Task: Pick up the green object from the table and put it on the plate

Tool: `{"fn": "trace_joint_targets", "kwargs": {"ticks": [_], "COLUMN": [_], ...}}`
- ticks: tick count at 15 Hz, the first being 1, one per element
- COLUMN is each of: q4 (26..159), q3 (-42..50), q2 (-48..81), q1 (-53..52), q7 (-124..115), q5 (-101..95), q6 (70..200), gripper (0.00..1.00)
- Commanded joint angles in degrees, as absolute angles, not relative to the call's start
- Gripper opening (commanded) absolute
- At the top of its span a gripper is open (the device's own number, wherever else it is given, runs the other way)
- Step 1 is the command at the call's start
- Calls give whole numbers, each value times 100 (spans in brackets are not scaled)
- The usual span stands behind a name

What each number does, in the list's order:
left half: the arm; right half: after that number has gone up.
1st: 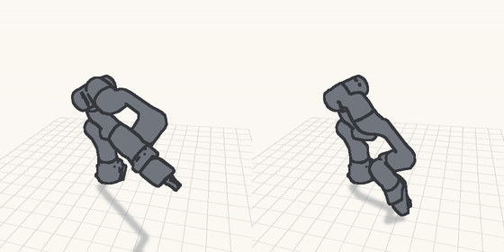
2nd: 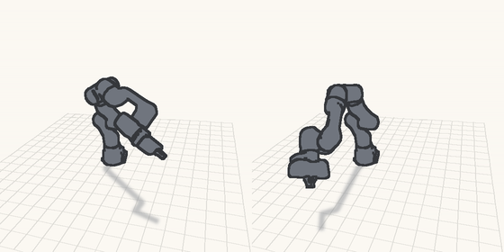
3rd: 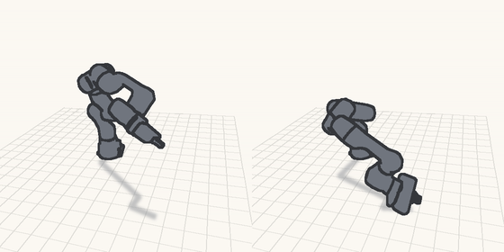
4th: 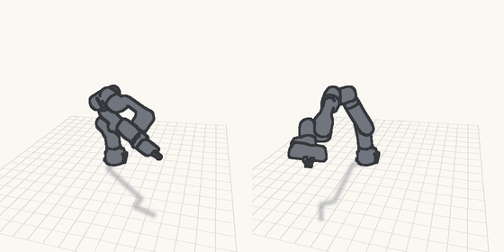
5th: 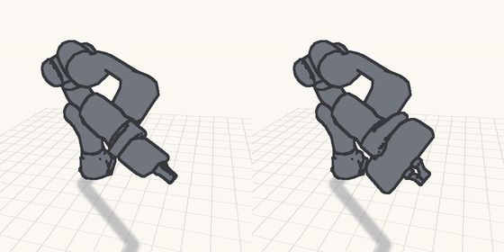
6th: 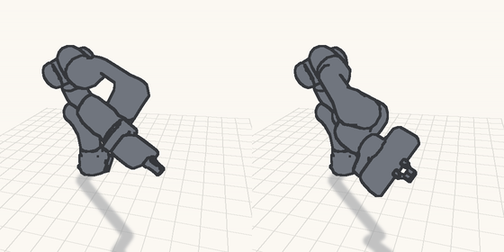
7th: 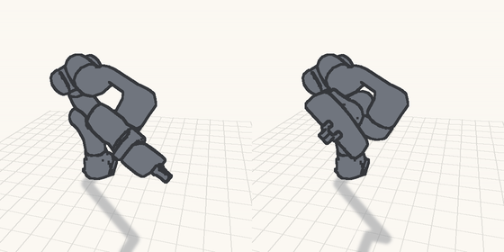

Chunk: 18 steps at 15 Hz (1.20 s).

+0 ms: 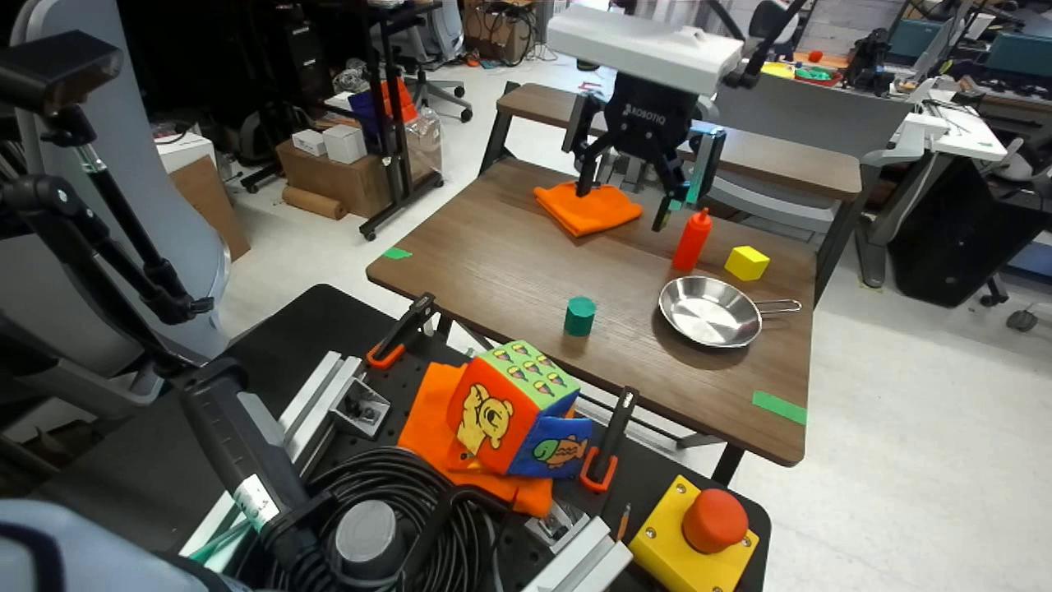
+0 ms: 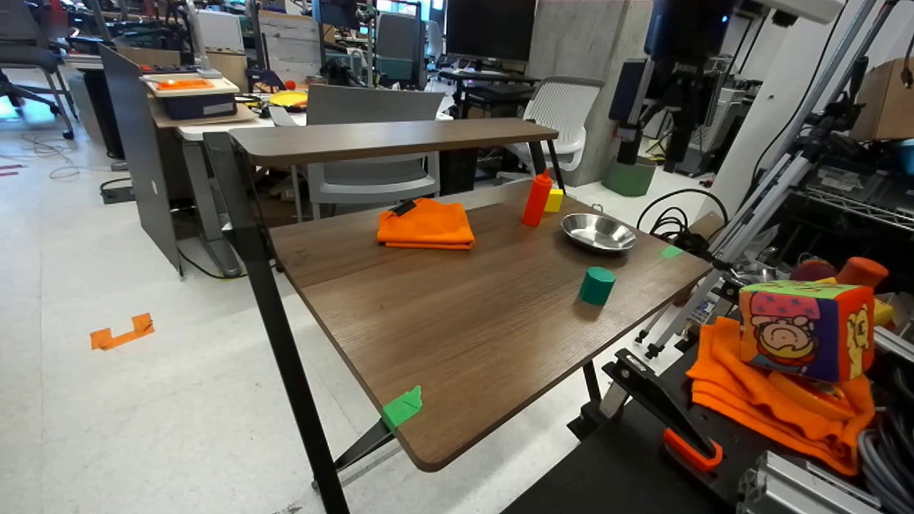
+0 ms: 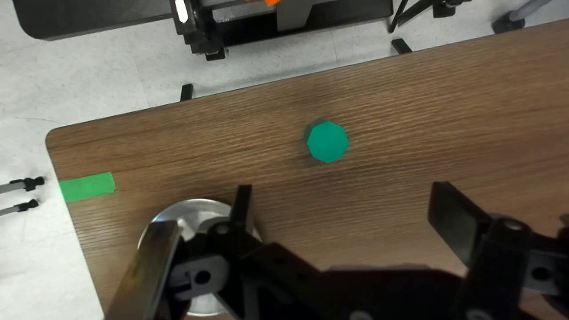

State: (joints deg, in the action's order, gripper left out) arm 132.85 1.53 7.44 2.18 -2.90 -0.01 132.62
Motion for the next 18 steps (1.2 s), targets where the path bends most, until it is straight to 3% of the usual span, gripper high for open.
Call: {"fn": "trace_joint_targets", "kwargs": {"ticks": [1,18], "q4": [13085,11783], "q3": [98,502], "q2": [1275,3625], "q1": [67,-787], "q7": [-426,-1614], "q5": [-150,-1401], "q6": [13325,13370], "gripper": [100,100]}}
